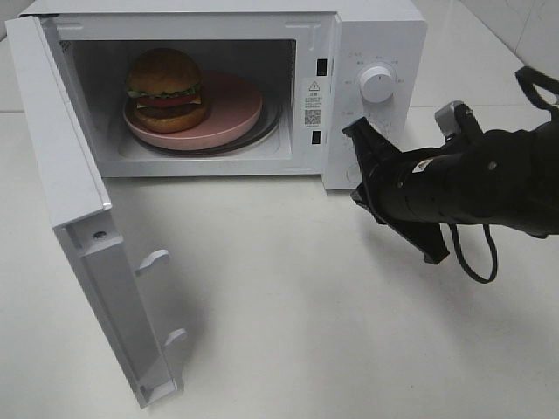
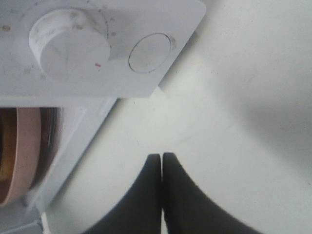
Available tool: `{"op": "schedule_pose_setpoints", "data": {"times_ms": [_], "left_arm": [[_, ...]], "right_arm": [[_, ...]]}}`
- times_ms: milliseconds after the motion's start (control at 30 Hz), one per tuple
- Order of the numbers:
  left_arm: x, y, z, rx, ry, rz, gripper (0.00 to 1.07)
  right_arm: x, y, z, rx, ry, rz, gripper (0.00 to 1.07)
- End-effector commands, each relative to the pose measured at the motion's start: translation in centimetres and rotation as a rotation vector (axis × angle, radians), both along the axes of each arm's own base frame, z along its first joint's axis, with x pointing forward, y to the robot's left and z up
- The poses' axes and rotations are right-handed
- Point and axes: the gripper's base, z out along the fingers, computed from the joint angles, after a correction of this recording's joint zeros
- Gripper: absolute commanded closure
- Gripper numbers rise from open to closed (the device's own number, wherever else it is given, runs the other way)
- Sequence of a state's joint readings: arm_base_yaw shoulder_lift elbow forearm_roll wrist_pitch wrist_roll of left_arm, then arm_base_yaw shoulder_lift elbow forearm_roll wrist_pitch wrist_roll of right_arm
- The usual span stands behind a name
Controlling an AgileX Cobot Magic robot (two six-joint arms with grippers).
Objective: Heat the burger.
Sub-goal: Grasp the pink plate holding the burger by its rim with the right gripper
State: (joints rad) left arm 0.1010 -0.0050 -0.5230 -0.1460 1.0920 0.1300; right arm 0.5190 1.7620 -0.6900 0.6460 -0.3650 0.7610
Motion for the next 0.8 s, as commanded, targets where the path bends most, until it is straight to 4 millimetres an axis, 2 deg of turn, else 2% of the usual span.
{"op": "schedule_pose_setpoints", "data": {"times_ms": [33, 100, 200, 267, 333, 367, 400, 467, 500, 567, 667, 733, 800], "left_arm": [[-0.2, 0.0, 0.1, 0.000, -0.030, 0.000, 0.09], [-0.2, 0.0, 0.1, 0.000, -0.030, 0.000, 0.09], [-0.2, 0.0, 0.1, 0.000, -0.030, 0.000, 0.09], [-0.2, 0.0, 0.1, 0.000, -0.030, 0.000, 0.09], [-0.2, 0.0, 0.1, 0.000, -0.030, 0.000, 0.09], [-0.2, 0.0, 0.1, 0.000, -0.030, 0.000, 0.09], [-0.2, 0.0, 0.1, 0.000, -0.030, 0.000, 0.09], [-0.2, 0.0, 0.1, -0.001, -0.030, 0.000, 0.09], [-0.2, 0.0, 0.1, -0.001, -0.030, 0.000, 0.09], [-0.2, 0.0, 0.1, -0.001, -0.030, 0.000, 0.09], [-0.2, 0.0, 0.1, -0.001, -0.030, 0.000, 0.09], [-0.2, 0.0, 0.1, -0.001, -0.030, 0.000, 0.09], [-0.2, 0.0, 0.1, -0.001, -0.030, 0.000, 0.09]], "right_arm": [[-0.6, 0.1, 0.7, -0.062, 0.016, 0.114, 1.07], [-1.4, 0.2, 1.4, -0.145, 0.028, 0.270, 1.07], [-1.6, 0.2, 1.5, -0.158, 0.036, 0.299, 1.07], [-2.2, 0.5, 2.0, -0.228, 0.053, 0.455, 1.07], [-2.3, 0.6, 2.1, -0.240, 0.058, 0.493, 1.06], [-2.6, 0.8, 2.4, -0.272, 0.067, 0.587, 1.06], [-2.6, 0.8, 2.4, -0.272, 0.067, 0.587, 1.06], [-2.9, 1.1, 2.9, -0.319, 0.066, 0.712, 1.06], [-2.9, 1.1, 2.9, -0.319, 0.066, 0.712, 1.06], [-3.1, 1.3, 3.6, -0.362, 0.069, 0.823, 1.06], [-3.1, 1.3, 3.8, -0.383, 0.076, 0.861, 1.06], [-3.1, 1.3, 4.6, -0.480, 0.113, 1.007, 1.06], [-3.0, 1.3, 4.8, -0.509, 0.125, 1.041, 1.06]]}}
